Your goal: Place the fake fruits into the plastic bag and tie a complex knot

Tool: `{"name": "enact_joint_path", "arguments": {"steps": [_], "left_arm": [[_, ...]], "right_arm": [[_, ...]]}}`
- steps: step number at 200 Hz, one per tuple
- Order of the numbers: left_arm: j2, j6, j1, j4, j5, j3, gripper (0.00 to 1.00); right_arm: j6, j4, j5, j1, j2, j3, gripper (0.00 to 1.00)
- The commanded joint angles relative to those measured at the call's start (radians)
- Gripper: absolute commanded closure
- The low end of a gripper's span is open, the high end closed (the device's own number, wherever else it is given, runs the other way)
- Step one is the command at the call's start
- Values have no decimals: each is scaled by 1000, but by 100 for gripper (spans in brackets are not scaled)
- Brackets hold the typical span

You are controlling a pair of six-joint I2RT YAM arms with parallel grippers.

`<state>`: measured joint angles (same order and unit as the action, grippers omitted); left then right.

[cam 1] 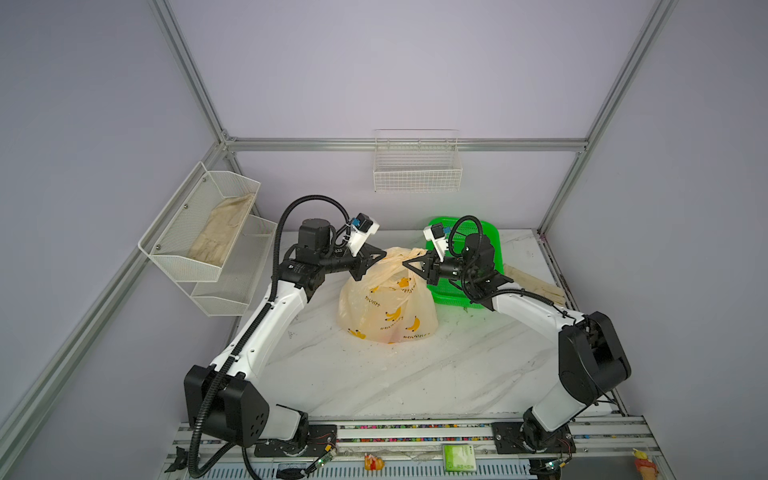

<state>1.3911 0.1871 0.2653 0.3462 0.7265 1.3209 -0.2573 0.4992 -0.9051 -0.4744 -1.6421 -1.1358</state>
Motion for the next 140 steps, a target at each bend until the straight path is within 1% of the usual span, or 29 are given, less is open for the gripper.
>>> {"name": "enact_joint_path", "arguments": {"steps": [1,17,47,70,88,95,106,118,140], "left_arm": [[-44,40,23,-107,-17,-80,100],[-53,34,43,-154,-7,-122,100],[-20,12,65,-177,-52,-134,100],[8,9,76,-190,-25,-129,100],[13,1,81,-192,-16,-127,100],[46,2,83,-191,-26,-130,100],[54,0,85,-201,-56,-133,100],[61,-19,86,-216,-78,-132,100],[82,-63,87,-254,-75,-126,100]], "right_arm": [[-110,103,20,2,13,14,88],[-154,122,38,2,5,15,88],[-240,206,18,2,-5,30,86],[-286,218,36,2,-7,31,86],[-310,224,50,2,-5,33,86],[-315,225,51,2,-6,33,86],[-319,210,57,1,-6,28,85],[-323,201,56,2,-9,24,85],[-339,206,58,0,-19,17,84]]}}
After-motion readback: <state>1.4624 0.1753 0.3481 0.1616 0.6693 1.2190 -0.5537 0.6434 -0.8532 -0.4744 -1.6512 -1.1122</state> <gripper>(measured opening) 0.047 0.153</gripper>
